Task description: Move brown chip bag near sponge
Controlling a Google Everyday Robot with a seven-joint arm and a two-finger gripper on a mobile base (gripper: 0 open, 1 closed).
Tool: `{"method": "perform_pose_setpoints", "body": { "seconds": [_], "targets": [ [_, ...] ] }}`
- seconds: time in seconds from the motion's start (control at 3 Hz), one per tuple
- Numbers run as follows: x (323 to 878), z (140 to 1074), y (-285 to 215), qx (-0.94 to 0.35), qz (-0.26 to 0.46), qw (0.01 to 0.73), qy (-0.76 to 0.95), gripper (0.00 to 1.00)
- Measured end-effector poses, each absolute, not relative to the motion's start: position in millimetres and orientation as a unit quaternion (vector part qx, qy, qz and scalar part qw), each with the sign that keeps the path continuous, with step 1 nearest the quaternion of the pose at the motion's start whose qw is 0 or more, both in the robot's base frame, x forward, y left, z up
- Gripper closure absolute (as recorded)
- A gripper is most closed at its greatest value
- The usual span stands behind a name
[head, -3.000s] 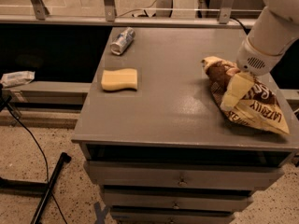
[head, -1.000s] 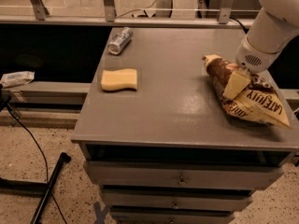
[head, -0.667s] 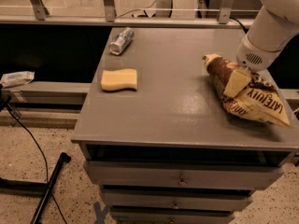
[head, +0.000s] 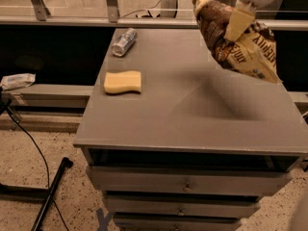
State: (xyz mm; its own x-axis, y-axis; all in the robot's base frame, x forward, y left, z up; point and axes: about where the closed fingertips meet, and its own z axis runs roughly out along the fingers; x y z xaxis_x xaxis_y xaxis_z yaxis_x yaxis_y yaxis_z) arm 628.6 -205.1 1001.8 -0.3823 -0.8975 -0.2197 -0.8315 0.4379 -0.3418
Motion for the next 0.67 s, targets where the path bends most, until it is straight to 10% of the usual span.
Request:
{"method": "perform_pose_setpoints", "body": {
  "seconds": [0.67],
  "targets": [
    [680.1,1068.3,-130.2,-0.562,-0.119,0.239,0.783,1.0]
  ]
}}
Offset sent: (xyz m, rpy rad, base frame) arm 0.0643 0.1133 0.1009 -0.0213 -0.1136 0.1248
